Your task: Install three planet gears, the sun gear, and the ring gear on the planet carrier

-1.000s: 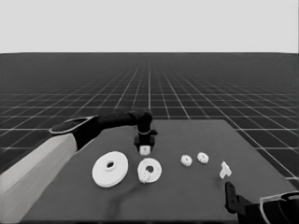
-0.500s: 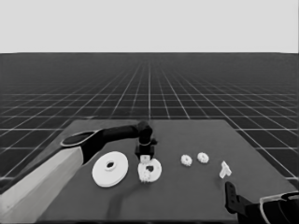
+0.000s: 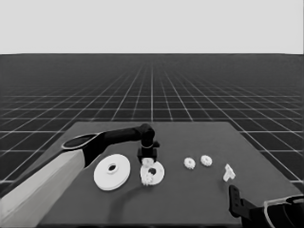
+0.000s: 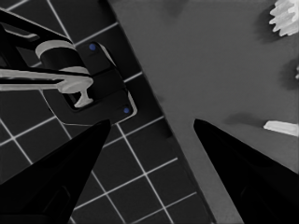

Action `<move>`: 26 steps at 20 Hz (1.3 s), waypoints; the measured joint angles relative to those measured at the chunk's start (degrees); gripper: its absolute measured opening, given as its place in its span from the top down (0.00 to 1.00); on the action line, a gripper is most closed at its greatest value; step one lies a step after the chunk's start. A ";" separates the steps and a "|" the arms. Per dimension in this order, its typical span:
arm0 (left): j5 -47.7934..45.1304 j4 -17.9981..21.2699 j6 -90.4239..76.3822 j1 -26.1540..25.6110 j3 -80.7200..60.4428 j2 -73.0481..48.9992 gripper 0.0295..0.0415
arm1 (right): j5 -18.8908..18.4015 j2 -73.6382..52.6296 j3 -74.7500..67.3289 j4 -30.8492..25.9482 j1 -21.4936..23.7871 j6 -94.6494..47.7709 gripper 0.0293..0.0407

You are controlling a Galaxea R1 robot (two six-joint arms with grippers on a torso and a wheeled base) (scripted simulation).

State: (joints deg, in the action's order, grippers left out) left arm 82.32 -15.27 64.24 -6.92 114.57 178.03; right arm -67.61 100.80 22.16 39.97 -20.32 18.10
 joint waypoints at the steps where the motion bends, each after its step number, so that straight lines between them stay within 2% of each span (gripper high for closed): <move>1: 0.00 0.00 0.00 0.00 0.00 0.00 0.25 | 0.00 0.00 0.00 0.00 0.00 0.00 0.19; 2: 0.00 0.00 0.00 0.00 0.00 0.00 0.25 | 0.00 0.00 0.00 0.00 0.00 0.00 0.19; 4: 3.09 4.32 3.14 5.13 -5.75 -1.95 0.25 | 0.00 0.00 0.00 0.00 0.00 0.00 0.19; 6: 3.88 6.12 3.70 7.22 -6.74 -2.23 0.25 | 0.00 0.00 0.00 0.00 0.00 0.00 0.19; 12: 4.22 7.07 3.83 8.14 -6.99 -2.29 0.25 | 0.00 0.00 0.00 0.00 0.00 0.00 0.19; 13: -15.02 3.19 -23.72 12.62 -33.45 -17.50 0.06 | 0.00 0.00 0.00 0.00 0.00 0.00 0.19; 14: -26.82 0.86 -48.36 18.37 -56.91 -39.65 0.01 | 0.00 0.00 0.00 0.00 0.00 0.00 0.19; 15: -33.69 -0.54 -63.17 21.85 -70.60 -55.96 0.12 | 0.00 0.00 0.00 0.00 0.00 0.00 0.19; 17: -40.14 -1.81 -77.02 24.90 -83.73 -70.35 0.23 | 0.00 0.00 0.00 0.00 0.00 0.00 0.19; 22: -43.33 -2.45 -83.83 26.40 -90.17 -77.01 0.25 | 0.00 0.00 0.00 0.00 0.00 0.00 0.19; 23: -43.43 -2.47 -84.04 26.45 -90.36 -77.21 0.25 | -5.28 10.25 17.57 -24.51 18.01 15.45 0.10; 24: -43.48 -2.48 -84.16 26.48 -90.47 -77.32 0.25 | -8.91 19.16 36.87 -30.10 22.57 20.77 0.12; 26: -43.54 -2.49 -84.28 26.51 -90.58 -77.42 0.25 | -13.15 30.25 60.44 -32.75 22.42 22.93 0.18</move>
State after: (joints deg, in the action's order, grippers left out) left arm 38.79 -17.76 -20.04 19.59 23.99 100.60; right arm -80.76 131.05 82.60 7.23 2.10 41.03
